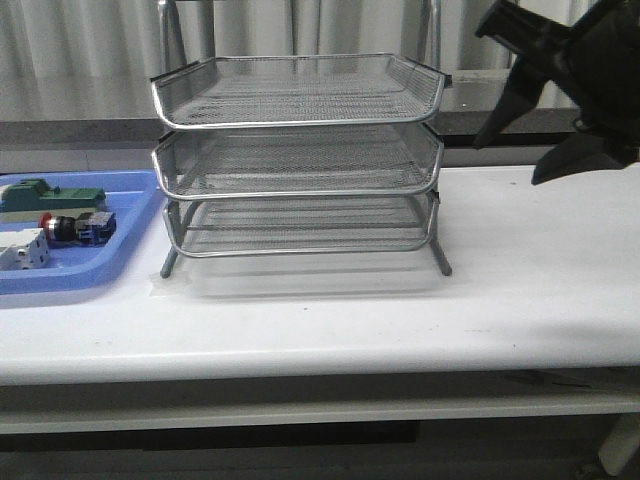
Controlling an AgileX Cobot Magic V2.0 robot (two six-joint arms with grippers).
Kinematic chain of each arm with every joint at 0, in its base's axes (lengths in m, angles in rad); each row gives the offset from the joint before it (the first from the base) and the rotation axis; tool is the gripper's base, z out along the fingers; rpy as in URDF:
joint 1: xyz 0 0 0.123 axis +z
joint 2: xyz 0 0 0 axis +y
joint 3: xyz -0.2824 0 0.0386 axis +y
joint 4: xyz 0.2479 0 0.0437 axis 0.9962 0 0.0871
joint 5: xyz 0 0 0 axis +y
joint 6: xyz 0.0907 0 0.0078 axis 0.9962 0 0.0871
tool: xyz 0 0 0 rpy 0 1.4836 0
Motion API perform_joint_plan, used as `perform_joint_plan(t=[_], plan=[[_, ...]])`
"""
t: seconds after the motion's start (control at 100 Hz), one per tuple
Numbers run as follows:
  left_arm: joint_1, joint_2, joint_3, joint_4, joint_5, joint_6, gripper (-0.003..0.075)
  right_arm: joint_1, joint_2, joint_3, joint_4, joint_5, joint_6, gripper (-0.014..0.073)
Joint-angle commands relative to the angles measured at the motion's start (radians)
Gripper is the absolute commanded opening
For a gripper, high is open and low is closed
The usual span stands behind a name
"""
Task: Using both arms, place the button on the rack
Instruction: 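Reach the right gripper to the front edge of the middle wire tray and grasp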
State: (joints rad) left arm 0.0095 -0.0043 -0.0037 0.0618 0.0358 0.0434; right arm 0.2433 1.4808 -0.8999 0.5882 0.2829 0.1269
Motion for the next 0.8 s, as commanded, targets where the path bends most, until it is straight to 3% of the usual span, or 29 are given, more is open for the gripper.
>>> perform_joint_plan(t=[0.0,0.61,0.79], plan=[[0.001,-0.032,0.056,-0.007,-0.088,-0.012,-0.0021,0.009,0.019,-0.076,0.029,-0.053,-0.003,0.0426],[0.001,-0.032,0.056,-0.007,-0.088,-0.012,-0.0021,0.059,0.222,-0.260,0.062,-0.051,-0.003,0.0426],[0.001,-0.032,0.056,-0.007,-0.088,-0.012,-0.0021,0.065,0.257,-0.287,0.065,-0.058,-0.003,0.0391]])
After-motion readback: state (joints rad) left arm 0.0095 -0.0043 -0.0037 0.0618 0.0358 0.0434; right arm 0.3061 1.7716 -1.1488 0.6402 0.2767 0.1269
